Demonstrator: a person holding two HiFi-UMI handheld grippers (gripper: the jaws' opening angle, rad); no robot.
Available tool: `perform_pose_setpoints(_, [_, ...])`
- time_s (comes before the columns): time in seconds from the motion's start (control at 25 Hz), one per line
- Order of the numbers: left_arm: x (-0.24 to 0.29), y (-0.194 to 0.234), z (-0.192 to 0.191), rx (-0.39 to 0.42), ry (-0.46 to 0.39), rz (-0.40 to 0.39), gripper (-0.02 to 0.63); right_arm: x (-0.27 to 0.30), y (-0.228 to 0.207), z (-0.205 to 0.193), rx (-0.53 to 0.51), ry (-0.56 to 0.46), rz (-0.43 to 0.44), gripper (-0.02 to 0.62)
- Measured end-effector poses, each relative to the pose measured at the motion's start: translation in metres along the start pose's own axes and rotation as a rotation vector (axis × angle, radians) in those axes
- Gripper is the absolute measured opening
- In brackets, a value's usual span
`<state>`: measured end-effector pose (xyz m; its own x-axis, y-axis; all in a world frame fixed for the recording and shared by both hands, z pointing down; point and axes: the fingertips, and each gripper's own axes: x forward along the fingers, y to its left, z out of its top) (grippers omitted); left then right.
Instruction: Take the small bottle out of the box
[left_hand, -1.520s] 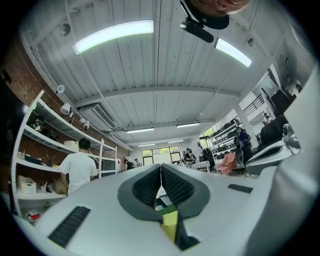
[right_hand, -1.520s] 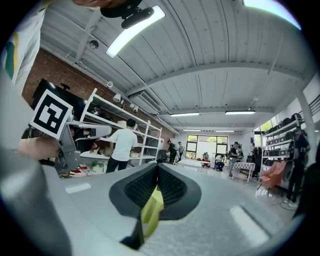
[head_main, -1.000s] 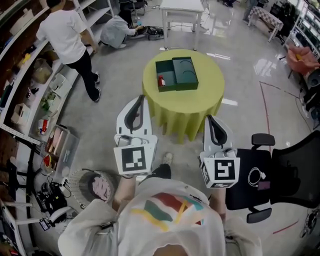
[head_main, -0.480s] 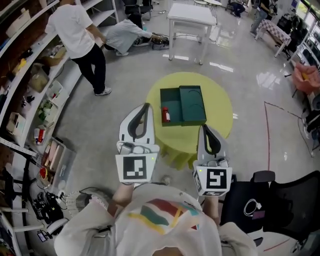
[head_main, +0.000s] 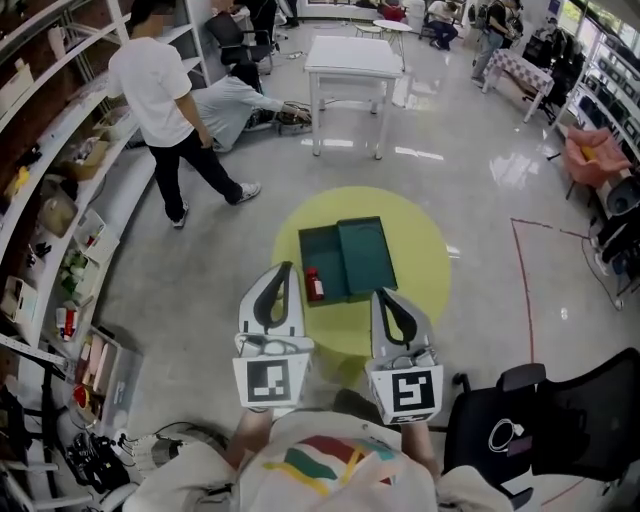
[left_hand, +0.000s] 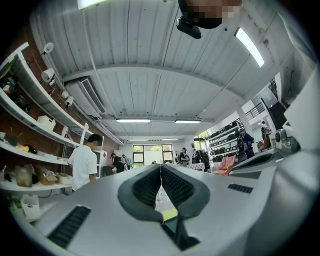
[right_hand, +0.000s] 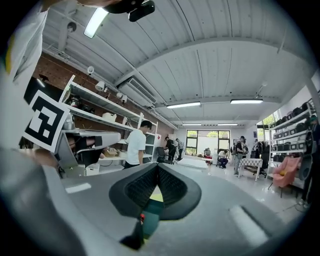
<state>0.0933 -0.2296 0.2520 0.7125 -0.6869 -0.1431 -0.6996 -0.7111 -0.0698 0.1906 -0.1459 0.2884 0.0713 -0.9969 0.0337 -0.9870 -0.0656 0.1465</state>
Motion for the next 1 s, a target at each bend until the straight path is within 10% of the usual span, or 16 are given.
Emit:
perform_pose_setpoints(0.84, [0.035,-0.023,0.017,0.086,-0.043,0.058,0.015,0.019,-0.039,0.021,0.046,-0.087,0.133,0.005])
perform_pose_setpoints(1.0, [0.024,-0.024,0.01,0.08,-0.022,0.07,0.016,0.038,-0.032,0.018,0.152,-0.07,0.182,0.094])
